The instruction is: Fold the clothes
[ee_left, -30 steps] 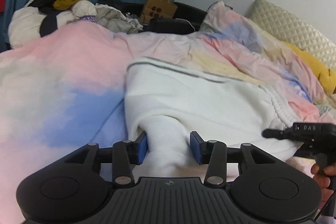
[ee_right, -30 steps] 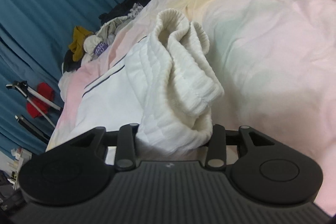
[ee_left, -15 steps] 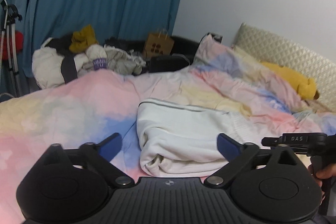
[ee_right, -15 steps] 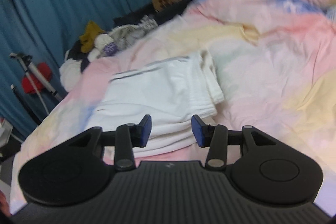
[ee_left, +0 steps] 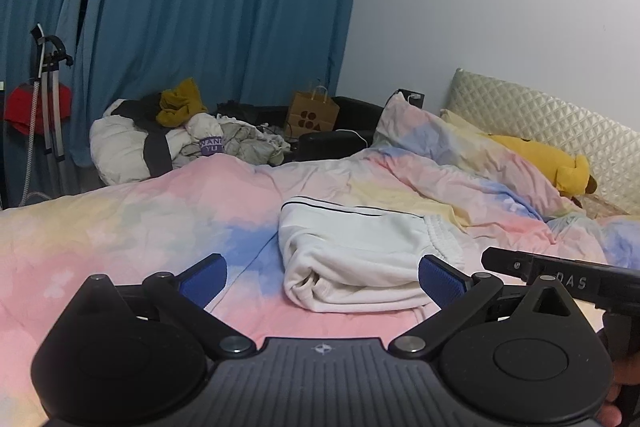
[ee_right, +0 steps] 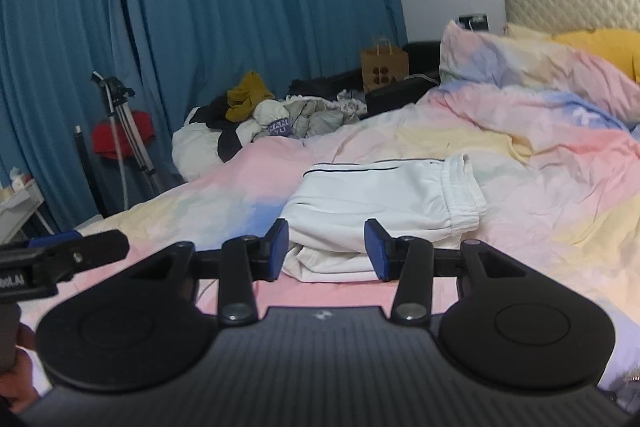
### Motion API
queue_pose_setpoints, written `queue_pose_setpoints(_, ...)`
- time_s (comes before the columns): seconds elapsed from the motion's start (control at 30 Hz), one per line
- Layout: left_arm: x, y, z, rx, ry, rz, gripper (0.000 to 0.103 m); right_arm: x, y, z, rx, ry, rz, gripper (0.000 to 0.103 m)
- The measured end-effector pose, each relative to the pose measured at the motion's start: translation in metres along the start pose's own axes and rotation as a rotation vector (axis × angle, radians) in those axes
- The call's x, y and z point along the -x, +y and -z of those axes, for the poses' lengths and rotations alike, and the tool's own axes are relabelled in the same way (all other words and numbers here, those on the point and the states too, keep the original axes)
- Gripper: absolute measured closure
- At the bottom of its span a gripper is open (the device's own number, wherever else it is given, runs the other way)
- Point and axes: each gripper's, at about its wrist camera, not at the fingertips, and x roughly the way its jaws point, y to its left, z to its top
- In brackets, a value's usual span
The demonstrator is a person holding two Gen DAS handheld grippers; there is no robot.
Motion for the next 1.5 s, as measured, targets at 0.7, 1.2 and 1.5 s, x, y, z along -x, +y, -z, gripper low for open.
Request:
queue_pose_setpoints(0.7, 0.012, 0.033, 0.034, -0.044, -0.012, -0.088, 0.0, -0.021, 0.043, 0.047, 0.121, 0.0, 0.113, 0.014)
queue_pose_setpoints(1.2, 0.003, 0.031, 0.043, -0.059, 0.003, -0.11, 0.0, -0.023, 0.034, 0.051, 0.065, 0.013, 0.128, 0.014)
queue_pose_setpoints(1.5, 0.001, 0.032, 0.045, -0.05, 0.009, -0.125, 0.0, -0.023, 0.032, 0.053, 0.048, 0.017, 0.14, 0.014)
